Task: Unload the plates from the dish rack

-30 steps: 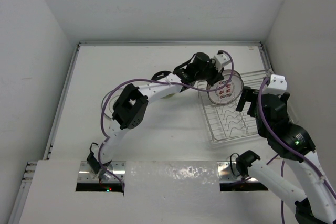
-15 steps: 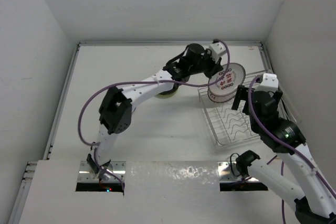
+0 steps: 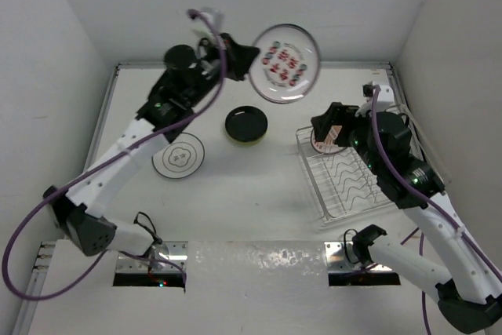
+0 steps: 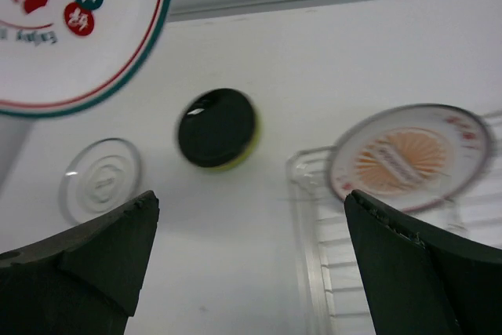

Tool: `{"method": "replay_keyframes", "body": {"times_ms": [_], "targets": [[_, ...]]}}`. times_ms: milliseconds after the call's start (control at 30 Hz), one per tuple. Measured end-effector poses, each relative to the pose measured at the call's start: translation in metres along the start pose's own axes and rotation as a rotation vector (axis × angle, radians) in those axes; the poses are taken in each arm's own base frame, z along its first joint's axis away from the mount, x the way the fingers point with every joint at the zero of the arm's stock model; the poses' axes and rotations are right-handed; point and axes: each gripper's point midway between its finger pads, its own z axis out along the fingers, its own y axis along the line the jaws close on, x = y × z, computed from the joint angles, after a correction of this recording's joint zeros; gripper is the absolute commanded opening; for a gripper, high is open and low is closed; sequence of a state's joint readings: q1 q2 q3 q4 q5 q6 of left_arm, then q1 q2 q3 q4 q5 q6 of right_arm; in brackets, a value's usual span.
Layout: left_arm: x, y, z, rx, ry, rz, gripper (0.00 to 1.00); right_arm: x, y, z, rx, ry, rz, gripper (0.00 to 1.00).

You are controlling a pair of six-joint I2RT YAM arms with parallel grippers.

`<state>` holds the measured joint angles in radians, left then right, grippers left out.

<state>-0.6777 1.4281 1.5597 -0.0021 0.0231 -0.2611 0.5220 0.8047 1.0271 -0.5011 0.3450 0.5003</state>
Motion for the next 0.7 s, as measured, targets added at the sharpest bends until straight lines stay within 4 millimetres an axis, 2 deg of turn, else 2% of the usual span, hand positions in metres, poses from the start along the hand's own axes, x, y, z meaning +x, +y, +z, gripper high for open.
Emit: {"method": "replay_keyframes", "body": {"times_ms": [100,167,233,300,433,567,700], "targets": [[-0.021,0.054,-0.036,-0.137,-0.043,-0.071,0.0,0.002,0.041,0.006,-0.2,0.015,0.065,0.99],[-0.031,0.07,-0.059,-0.192,-0.093,-0.108,0.0,0.008,0.067,0.008,-0.335,0.04,0.115,0.99],[-0.017,0.066,-0.09,-0.197,-0.088,-0.159,0.0,0.012,0.091,0.008,-0.451,0.067,0.176,0.99],[-0.007,0.059,-0.113,-0.186,-0.074,-0.192,0.0,0.014,0.107,0.008,-0.532,0.091,0.224,0.98],[0.004,0.052,-0.148,-0.188,-0.064,-0.248,0.0,0.013,0.137,0.011,-0.685,0.121,0.318,0.96],[0.0,0.046,-0.169,-0.185,-0.092,-0.284,0.0,0.019,0.154,0.014,-0.781,0.16,0.397,0.92],[0.012,0.046,-0.174,-0.182,-0.072,-0.318,0.0,0.014,0.164,0.015,-0.837,0.162,0.443,0.7]]}}
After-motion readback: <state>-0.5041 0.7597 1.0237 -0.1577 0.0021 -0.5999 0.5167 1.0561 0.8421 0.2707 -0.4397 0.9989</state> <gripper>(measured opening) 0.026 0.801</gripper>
